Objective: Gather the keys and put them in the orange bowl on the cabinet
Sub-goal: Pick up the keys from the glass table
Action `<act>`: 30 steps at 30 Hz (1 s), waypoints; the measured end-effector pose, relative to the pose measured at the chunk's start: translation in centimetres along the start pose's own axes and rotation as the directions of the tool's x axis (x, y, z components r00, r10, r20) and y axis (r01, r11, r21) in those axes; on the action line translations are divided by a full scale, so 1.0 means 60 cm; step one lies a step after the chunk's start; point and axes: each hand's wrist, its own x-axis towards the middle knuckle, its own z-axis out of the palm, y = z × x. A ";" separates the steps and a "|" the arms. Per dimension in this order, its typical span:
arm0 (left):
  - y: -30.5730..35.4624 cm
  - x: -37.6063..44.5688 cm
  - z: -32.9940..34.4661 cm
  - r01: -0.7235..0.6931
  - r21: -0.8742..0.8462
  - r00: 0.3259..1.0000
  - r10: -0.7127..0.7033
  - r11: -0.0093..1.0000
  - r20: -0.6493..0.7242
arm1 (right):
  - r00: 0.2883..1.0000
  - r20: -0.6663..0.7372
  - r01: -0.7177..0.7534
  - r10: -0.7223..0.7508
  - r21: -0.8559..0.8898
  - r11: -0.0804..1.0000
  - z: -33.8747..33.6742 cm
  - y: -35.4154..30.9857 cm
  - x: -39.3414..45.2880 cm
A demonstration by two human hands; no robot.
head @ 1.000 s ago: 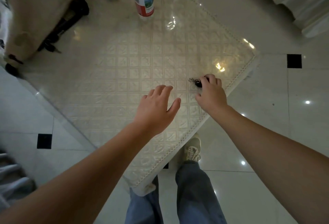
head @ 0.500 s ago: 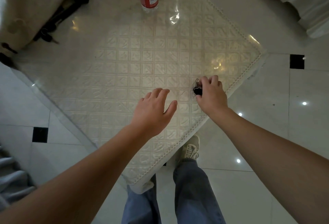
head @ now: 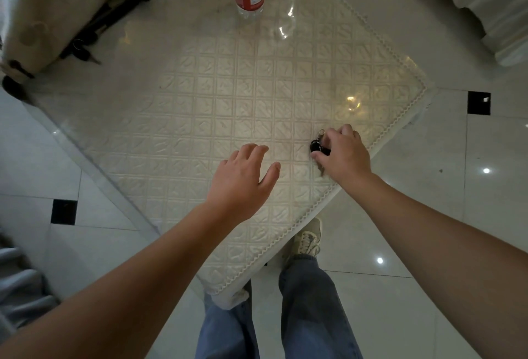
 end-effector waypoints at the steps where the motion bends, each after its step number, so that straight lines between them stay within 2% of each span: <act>1: -0.003 -0.001 -0.001 0.002 -0.002 1.000 -0.002 1.000 -0.003 | 1.000 0.007 0.000 0.000 0.000 1.000 0.002 -0.002 -0.001; 9: -0.022 -0.011 -0.013 0.025 -0.022 0.999 -0.025 0.999 -0.024 | 0.999 0.028 -0.025 0.022 0.111 0.993 0.014 -0.029 -0.016; 12: -0.032 -0.017 -0.024 0.036 -0.033 0.999 -0.037 0.999 -0.038 | 1.000 -0.002 -0.013 0.013 0.166 0.986 0.016 -0.054 -0.025; 20: -0.073 -0.042 -0.074 0.090 -0.049 0.990 -0.094 0.995 -0.108 | 0.986 -0.084 0.158 -0.143 0.226 0.961 -0.003 -0.149 -0.033; 30: -0.146 -0.088 -0.171 0.193 -0.123 0.948 -0.217 0.973 -0.232 | 0.943 -0.091 0.332 -0.319 0.257 0.908 -0.048 -0.302 -0.040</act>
